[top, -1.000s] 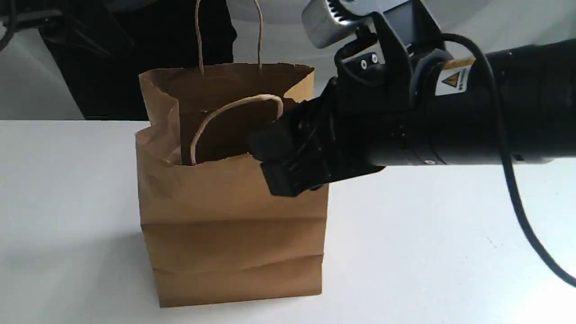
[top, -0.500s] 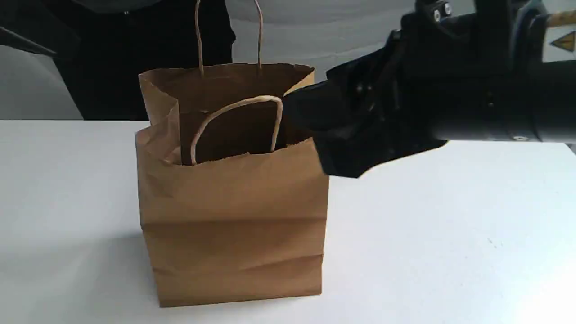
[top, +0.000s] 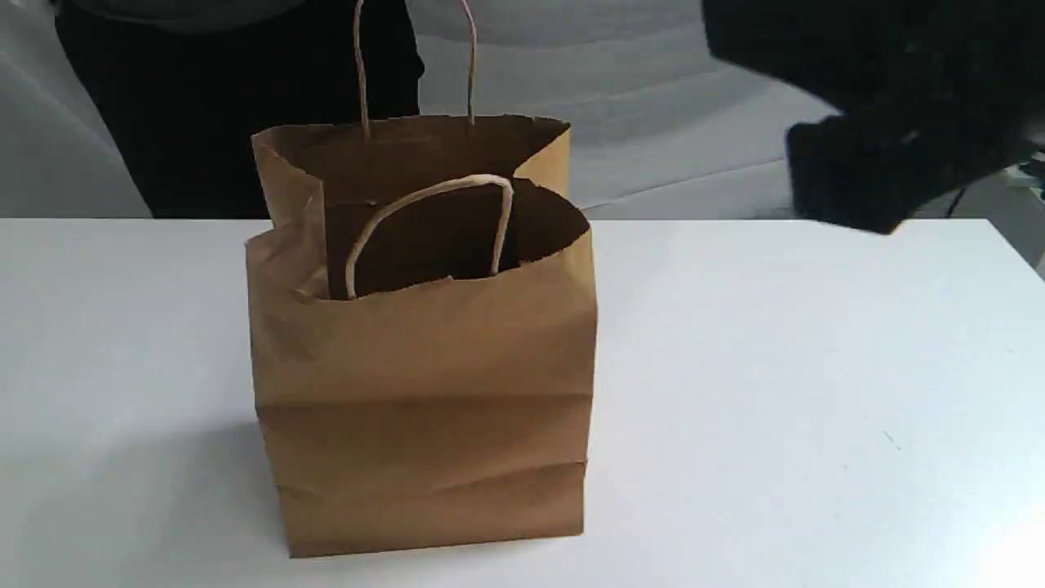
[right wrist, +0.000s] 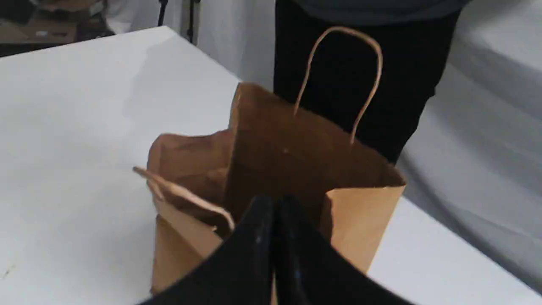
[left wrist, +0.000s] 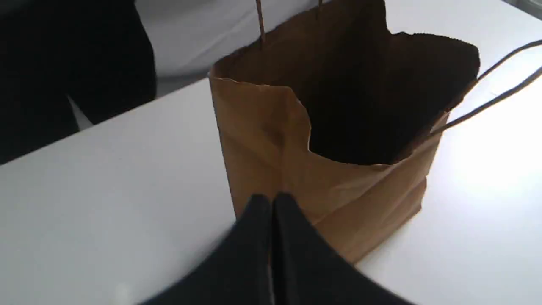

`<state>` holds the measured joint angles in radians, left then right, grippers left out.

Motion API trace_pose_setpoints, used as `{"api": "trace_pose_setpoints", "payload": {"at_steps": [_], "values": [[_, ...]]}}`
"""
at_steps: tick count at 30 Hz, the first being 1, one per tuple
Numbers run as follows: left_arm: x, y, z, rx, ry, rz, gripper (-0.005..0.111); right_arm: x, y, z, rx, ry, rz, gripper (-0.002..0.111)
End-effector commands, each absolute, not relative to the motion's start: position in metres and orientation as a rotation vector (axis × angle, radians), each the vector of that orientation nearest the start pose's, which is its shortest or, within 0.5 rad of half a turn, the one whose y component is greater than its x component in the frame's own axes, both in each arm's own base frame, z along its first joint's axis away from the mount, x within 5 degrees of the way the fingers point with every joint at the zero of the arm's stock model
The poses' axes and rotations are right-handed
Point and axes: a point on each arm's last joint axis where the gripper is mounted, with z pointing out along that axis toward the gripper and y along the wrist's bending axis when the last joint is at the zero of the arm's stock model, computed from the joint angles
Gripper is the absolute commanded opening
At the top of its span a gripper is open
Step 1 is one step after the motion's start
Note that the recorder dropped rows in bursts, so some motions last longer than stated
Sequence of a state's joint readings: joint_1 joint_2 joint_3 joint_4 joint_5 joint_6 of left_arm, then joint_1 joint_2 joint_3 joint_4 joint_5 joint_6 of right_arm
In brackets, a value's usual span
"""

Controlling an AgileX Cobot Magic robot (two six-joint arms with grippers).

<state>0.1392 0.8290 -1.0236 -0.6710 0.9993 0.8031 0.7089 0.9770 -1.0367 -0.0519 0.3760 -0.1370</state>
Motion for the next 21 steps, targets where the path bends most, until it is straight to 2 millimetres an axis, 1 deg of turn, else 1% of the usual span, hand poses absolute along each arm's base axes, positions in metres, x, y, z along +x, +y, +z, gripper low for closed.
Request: {"api": "trace_pose_setpoints", "payload": {"at_steps": [1, 2, 5, 8, 12, 17, 21], "values": [[0.117, -0.028, 0.389, 0.47, 1.923, -0.23, 0.0, 0.153, 0.127, 0.411, -0.762, 1.581, 0.309, 0.0], [0.114, -0.028, 0.385, 0.447, 1.91, -0.225, 0.0, 0.152, 0.125, 0.407, -0.749, 1.568, 0.311, 0.0], [0.1, -0.026, 0.361, 0.31, 1.868, -0.231, 0.0, 0.146, 0.12, 0.39, -0.734, 1.513, 0.319, 0.0], [0.089, -0.024, 0.338, 0.178, 1.82, -0.26, 0.0, 0.142, 0.115, 0.368, -0.718, 1.474, 0.343, 0.0], [0.073, -0.024, 0.322, 0.079, 1.707, -0.299, 0.0, 0.145, 0.109, 0.348, -0.699, 1.492, 0.325, 0.0], [0.06, -0.026, 0.313, 0.086, 1.67, -0.297, 0.0, 0.145, 0.108, 0.336, -0.709, 1.54, 0.32, 0.0], [0.055, -0.033, 0.307, 0.149, 1.73, -0.346, 0.0, 0.145, 0.108, 0.336, -0.709, 1.54, 0.32, 0.0]]}}
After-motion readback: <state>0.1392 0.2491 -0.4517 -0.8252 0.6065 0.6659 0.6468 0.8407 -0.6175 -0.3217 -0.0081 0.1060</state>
